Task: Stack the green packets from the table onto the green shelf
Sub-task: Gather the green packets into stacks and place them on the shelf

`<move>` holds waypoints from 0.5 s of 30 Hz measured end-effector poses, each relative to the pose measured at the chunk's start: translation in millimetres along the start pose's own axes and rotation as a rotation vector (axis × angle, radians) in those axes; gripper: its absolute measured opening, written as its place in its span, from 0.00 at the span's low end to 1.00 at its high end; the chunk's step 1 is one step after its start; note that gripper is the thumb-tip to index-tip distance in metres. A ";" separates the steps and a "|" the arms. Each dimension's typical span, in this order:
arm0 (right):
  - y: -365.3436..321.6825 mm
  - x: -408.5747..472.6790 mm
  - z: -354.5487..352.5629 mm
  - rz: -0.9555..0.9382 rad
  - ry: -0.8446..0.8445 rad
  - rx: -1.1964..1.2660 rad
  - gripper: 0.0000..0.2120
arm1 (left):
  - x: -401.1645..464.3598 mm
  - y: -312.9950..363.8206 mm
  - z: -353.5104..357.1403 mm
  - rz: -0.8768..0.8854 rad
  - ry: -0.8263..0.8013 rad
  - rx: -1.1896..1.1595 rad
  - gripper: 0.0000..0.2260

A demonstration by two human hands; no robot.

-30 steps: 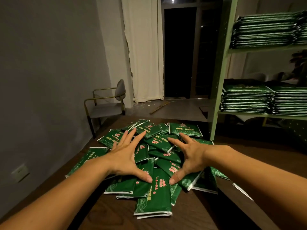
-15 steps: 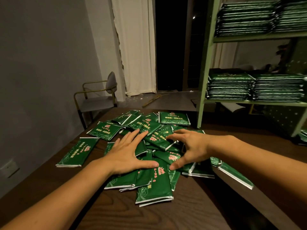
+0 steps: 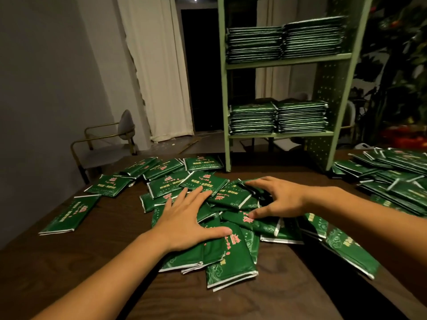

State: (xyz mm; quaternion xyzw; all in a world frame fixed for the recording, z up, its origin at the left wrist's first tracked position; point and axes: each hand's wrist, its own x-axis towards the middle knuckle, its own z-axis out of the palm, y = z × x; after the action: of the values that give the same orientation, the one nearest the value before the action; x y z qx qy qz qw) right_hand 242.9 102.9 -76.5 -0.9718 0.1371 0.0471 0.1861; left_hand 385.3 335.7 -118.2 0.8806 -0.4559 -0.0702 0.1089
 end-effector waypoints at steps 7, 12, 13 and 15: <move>52.7 -54.0 -20.2 0.081 0.142 0.050 0.36 | 9.5 61.6 17.4 -0.013 0.067 0.062 0.55; 98.8 -97.7 -22.6 0.128 0.178 0.006 0.48 | 18.3 89.0 25.5 0.015 0.089 0.066 0.60; 105.9 -104.9 -20.5 0.135 0.187 0.004 0.47 | 19.0 93.2 26.2 0.020 0.077 0.064 0.60; 118.1 -121.4 -15.4 0.145 0.217 0.004 0.43 | 19.6 104.7 28.3 0.043 0.056 0.062 0.59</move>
State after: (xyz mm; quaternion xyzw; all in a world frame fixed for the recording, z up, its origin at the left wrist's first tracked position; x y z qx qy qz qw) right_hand 93.7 21.9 -86.1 -0.9584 0.2264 -0.0455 0.1680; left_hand 307.8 257.3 -119.3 0.8751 -0.4735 -0.0291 0.0956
